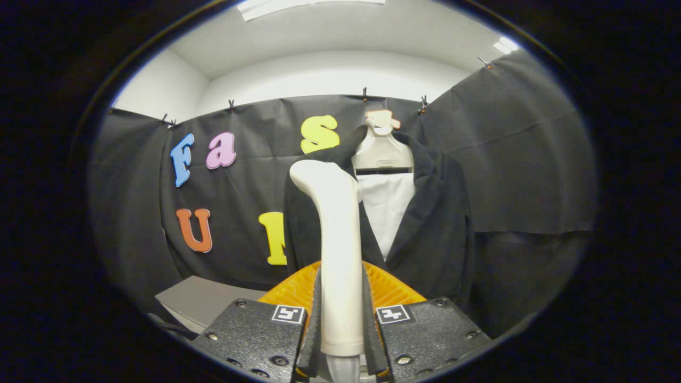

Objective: Iron the clothes twice with a garment steamer, once on the left side and once on the right side.

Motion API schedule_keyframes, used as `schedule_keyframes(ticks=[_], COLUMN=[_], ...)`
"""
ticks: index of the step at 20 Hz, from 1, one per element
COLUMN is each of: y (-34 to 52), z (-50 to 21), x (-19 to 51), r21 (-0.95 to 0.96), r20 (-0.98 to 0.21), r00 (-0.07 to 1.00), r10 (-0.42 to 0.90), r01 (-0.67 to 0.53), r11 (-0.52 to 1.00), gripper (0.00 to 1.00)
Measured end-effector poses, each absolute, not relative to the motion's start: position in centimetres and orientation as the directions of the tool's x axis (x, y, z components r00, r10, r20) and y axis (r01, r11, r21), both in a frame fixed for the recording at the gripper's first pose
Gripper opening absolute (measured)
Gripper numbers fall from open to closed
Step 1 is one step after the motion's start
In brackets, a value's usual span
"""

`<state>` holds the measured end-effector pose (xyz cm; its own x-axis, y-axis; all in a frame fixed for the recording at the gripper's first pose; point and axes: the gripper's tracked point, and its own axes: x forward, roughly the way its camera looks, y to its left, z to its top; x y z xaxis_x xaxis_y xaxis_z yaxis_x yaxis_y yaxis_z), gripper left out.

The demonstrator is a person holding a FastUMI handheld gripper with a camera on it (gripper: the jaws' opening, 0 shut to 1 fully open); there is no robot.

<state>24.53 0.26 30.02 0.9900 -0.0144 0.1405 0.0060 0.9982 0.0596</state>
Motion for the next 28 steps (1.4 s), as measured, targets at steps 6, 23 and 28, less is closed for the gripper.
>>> schedule_keyframes(ticks=[6,23,28], y=[-0.1,-2.5,-2.6], z=[27.5,19.3,16.5], x=[27.9,27.6,27.6], r21=[0.030,-0.042,-0.061], r20=[0.083,-0.045,-0.088], r00=[0.996,0.995,0.991], r10=[-0.030,-0.086,-0.098], r01=[0.027,0.084,0.093], r11=[0.999,0.996,0.994], gripper=[0.36,0.36,0.36])
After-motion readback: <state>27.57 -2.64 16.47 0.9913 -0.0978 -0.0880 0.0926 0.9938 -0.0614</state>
